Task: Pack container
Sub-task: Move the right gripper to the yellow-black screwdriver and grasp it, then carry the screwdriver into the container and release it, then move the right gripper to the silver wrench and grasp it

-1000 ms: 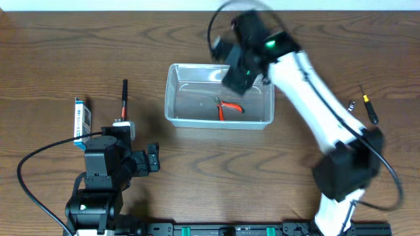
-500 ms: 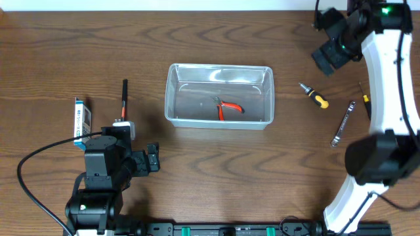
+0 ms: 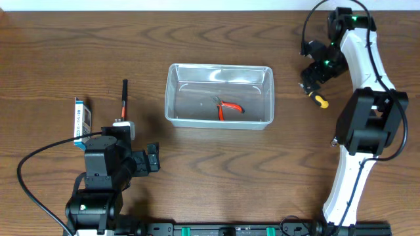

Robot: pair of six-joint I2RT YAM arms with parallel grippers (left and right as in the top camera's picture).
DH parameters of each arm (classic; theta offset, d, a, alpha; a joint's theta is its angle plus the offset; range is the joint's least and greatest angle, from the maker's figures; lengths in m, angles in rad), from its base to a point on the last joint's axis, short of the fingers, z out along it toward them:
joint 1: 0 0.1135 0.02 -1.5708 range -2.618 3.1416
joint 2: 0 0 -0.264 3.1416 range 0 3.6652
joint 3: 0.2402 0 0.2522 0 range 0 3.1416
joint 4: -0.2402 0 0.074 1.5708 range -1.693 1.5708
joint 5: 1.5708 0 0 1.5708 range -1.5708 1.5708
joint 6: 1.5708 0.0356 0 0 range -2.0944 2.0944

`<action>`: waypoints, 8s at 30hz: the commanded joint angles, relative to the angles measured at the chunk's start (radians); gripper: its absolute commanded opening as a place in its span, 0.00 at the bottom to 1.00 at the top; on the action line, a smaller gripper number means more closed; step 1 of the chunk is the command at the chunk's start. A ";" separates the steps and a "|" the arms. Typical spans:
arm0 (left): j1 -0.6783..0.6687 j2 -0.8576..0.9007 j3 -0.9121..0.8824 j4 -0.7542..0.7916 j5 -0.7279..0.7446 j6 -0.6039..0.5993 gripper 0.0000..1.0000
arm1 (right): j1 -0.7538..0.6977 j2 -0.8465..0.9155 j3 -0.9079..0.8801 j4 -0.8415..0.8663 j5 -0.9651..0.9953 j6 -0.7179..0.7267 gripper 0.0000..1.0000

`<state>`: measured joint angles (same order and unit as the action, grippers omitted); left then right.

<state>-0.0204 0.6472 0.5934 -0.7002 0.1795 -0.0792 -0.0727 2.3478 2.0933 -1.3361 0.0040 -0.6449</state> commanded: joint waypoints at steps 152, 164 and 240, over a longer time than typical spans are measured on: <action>0.005 -0.002 0.019 0.039 -0.008 -0.008 0.98 | 0.151 -0.681 -0.079 -0.016 0.276 1.172 0.99; 0.005 -0.002 0.019 0.039 -0.008 -0.008 0.98 | -0.187 -0.721 -0.256 -0.207 0.189 1.190 0.99; 0.005 -0.002 0.019 0.039 -0.008 -0.008 0.98 | -0.197 -0.520 -1.169 0.776 0.028 0.962 0.04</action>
<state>-0.0204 0.6472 0.5945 -0.6617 0.1795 -0.0792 -0.2657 1.7718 0.9562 -0.5446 0.0353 0.3206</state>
